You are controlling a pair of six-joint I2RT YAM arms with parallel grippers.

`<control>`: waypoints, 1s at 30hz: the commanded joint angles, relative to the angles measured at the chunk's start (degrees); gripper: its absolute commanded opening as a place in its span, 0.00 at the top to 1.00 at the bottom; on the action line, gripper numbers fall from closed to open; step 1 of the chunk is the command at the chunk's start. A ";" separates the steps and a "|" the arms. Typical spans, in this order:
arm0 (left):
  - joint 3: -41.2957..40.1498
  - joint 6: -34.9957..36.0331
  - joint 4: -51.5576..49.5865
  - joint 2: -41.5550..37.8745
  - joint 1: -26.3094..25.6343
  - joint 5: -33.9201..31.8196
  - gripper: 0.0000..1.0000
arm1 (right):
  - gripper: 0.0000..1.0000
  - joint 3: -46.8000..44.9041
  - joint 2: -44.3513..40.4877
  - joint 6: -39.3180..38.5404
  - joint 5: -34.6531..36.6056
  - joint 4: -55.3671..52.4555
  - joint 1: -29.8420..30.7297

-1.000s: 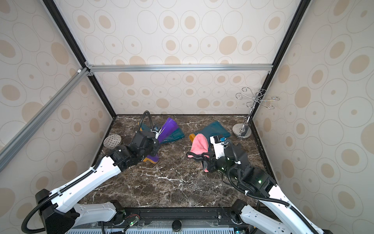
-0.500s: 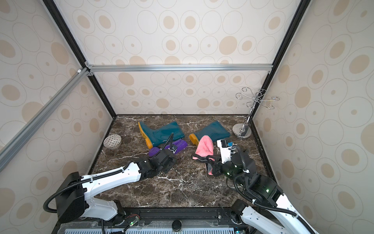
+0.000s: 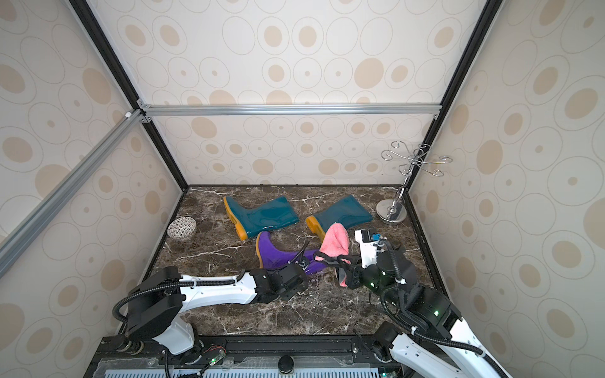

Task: Wipe the rubber boots with a cloth
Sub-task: Adjust the rubber boot at the center of the board, then wipe the dirt off the rubber boot.

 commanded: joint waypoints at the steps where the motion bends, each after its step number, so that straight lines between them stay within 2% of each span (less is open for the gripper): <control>1: 1.44 -0.83 -0.04 -2.72 -0.26 0.54 0.49 | 1.00 -0.84 -0.34 1.47 0.34 0.32 -0.08; 7: 0.32 -2.78 -0.12 -8.59 -0.12 1.29 0.28 | 1.00 -0.95 2.10 3.32 -0.53 0.68 -0.12; 8: 0.34 -3.27 -0.55 -10.39 0.06 0.40 0.23 | 1.00 -0.94 2.84 3.60 -0.82 1.21 -0.09; 10: 0.44 -4.78 -1.98 -13.19 1.75 -0.79 0.06 | 1.00 -0.57 4.87 3.72 -1.75 2.36 -0.07; 11: 0.66 -6.04 -3.27 -14.34 3.53 -0.85 0.04 | 1.00 -0.11 6.57 3.81 -2.21 2.82 -0.06; 17: -4.12 -14.35 -3.65 -22.24 17.44 2.48 0.02 | 1.00 1.92 17.40 5.64 -6.06 10.76 -0.14; 20: -7.44 -16.97 -2.04 -26.11 21.14 1.30 0.00 | 1.00 4.04 23.69 7.62 -9.81 16.79 -0.24; 24: -13.15 -20.41 1.44 -27.41 24.32 4.39 0.00 | 1.00 4.23 34.07 13.77 -13.32 27.18 -0.23; 28: -20.08 -22.64 8.59 -28.77 24.44 9.56 0.01 | 1.00 5.27 45.91 18.89 -18.89 36.66 -0.23; 30: -23.63 -22.78 12.09 -30.33 24.46 11.36 0.02 | 1.00 7.11 50.49 19.41 -18.18 38.83 0.03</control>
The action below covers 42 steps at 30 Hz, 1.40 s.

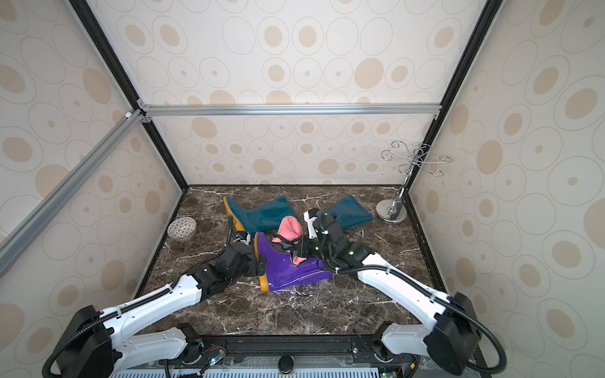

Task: Wipe the rubber boots with a cloth
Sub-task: Wipe the dirt off the rubber boot.

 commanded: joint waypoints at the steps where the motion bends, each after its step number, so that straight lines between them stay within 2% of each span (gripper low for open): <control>1: -4.72 -3.79 7.64 -3.38 0.43 4.35 0.03 | 1.00 3.49 6.00 5.58 -1.31 8.10 0.40; 4: -10.78 -5.08 11.53 -6.26 0.49 5.26 0.03 | 1.00 5.92 11.06 5.51 1.13 8.77 0.37; 7: -14.19 -5.46 15.37 -6.36 0.47 6.70 0.04 | 1.00 7.34 16.26 5.89 -0.05 10.57 0.75; 13: -14.84 -2.83 19.16 -2.64 0.53 8.96 0.04 | 1.00 10.29 24.54 5.33 0.50 12.48 3.31; 21: -19.43 -5.08 21.72 -1.36 0.51 9.84 0.15 | 1.00 21.50 34.82 2.73 -1.71 8.99 3.20; 24: -20.54 -5.43 21.59 -1.77 0.46 9.77 0.17 | 1.00 24.66 37.19 1.76 0.08 6.98 2.93; 27: -21.26 -5.90 20.82 -2.91 0.46 9.39 0.17 | 1.00 22.36 35.21 1.92 -0.41 7.17 2.93; 31: -20.34 -5.34 18.67 -4.07 0.51 8.29 0.17 | 1.00 9.75 27.23 4.66 -0.30 12.16 4.06; 36: -18.56 -5.17 17.95 -3.28 0.52 8.55 0.17 | 1.00 -4.78 17.61 5.78 0.84 13.54 5.27; 39: -17.85 -5.11 18.28 -1.88 0.53 9.33 0.17 | 1.00 -13.48 11.69 6.15 2.33 13.24 5.35; 42: -17.11 -4.76 18.25 -1.53 0.52 9.33 0.17 | 1.00 -18.48 4.56 4.35 6.58 8.36 5.16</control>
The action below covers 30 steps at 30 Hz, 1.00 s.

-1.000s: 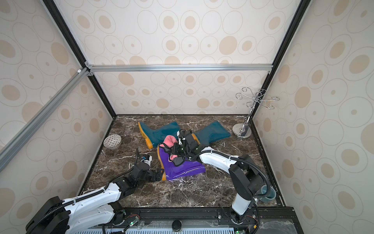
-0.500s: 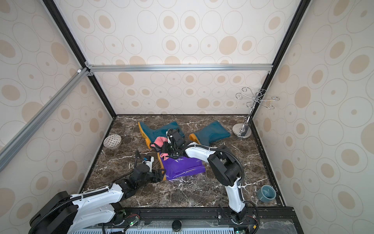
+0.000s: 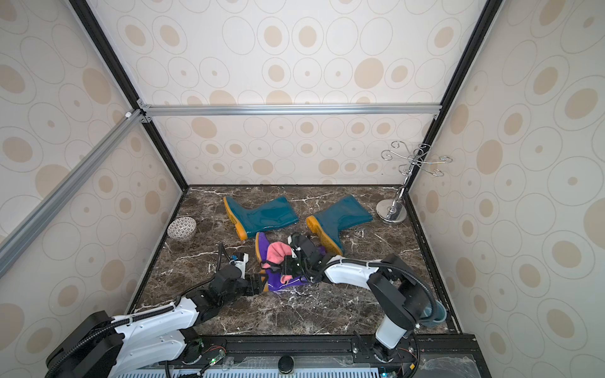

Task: Wipe the rubber boots with a cloth
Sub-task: Wipe the dirt off the rubber boot.

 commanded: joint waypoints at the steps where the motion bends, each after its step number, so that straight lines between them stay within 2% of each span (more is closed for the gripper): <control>1: 0.99 0.75 -5.97 1.05 0.32 -0.88 0.17 | 1.00 -4.34 -7.33 0.34 6.23 -6.58 -0.10; 3: 1.21 0.65 -5.81 1.18 0.37 -0.54 0.17 | 1.00 -4.91 -11.34 -1.99 8.84 -10.24 -0.26; 5: 1.48 0.82 -5.93 1.48 0.31 -0.32 0.16 | 1.00 -2.72 -12.87 -5.36 8.53 -15.30 -0.55; 7: 1.86 1.10 -6.11 1.83 0.30 -0.26 0.16 | 1.00 -0.32 -12.23 -7.58 4.28 -17.69 -0.50; 10: 2.52 1.28 -6.22 2.35 0.37 -0.19 0.16 | 1.00 1.62 -8.62 -5.70 -5.36 -14.14 0.68; 13: 2.59 0.81 -5.71 2.79 0.31 -0.01 0.16 | 1.00 4.04 -5.05 -3.85 -6.09 -11.52 4.47; 16: 1.84 -0.49 -4.25 3.52 0.30 1.09 0.16 | 1.00 4.92 -1.16 -0.47 -8.69 -7.41 5.77; 21: 1.52 -0.83 -4.09 4.31 0.36 1.41 0.16 | 1.00 4.04 2.56 3.32 -2.85 -5.63 4.95; 22: 1.52 -0.83 -4.18 4.21 0.30 1.42 0.16 | 1.00 2.81 2.56 4.86 -1.15 -5.42 3.89; 25: 1.60 -0.49 -4.76 4.08 0.39 1.34 0.16 | 1.00 -2.15 2.24 9.19 -1.93 -1.33 -1.36; 30: 1.62 0.12 -5.54 4.13 0.38 1.06 0.16 | 1.00 -4.57 -1.72 7.59 1.20 -6.97 -6.68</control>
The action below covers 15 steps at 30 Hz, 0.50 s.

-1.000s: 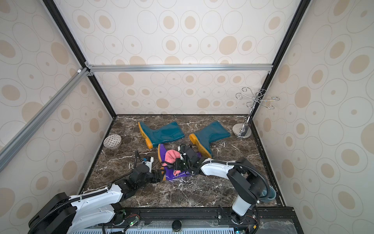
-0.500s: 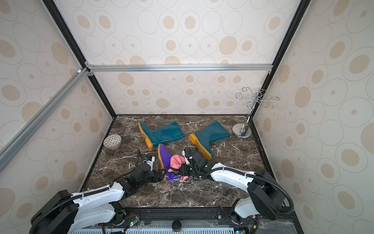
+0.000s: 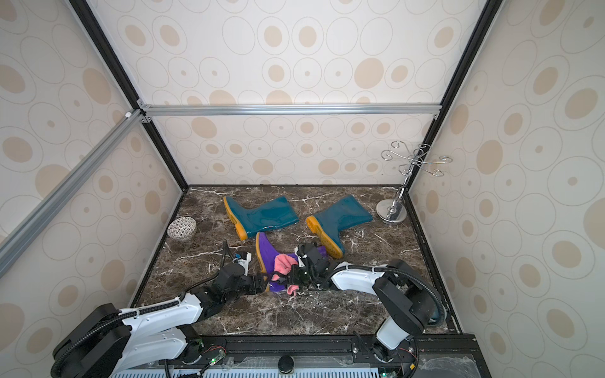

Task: Wipe the rubber boots with a cloth
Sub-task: Wipe the dirt off the rubber boot.

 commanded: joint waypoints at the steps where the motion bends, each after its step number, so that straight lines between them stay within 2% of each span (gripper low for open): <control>1: -0.02 0.62 -5.59 0.84 0.32 -0.27 0.16 | 1.00 -2.15 -3.66 3.40 8.97 -9.94 -3.05; 7: 0.43 1.15 -6.29 0.98 0.33 -0.69 0.16 | 1.00 0.13 -12.66 2.09 18.95 -25.29 -5.87; 9: 0.54 1.27 -6.33 1.33 0.30 -0.63 0.16 | 1.00 0.10 -15.49 1.32 20.98 -26.77 -6.11; 11: 1.01 1.54 -6.56 1.76 0.33 -0.54 0.16 | 1.00 -1.51 -16.74 -2.04 17.27 -21.75 -6.11; 12: 1.18 1.66 -6.51 1.92 0.33 -0.54 0.16 | 1.00 -2.07 -16.06 -3.47 12.56 -18.85 -6.09; 15: 1.67 1.65 -6.51 2.18 0.34 -0.62 0.16 | 1.00 -1.82 -11.29 -2.88 3.09 -12.82 -3.98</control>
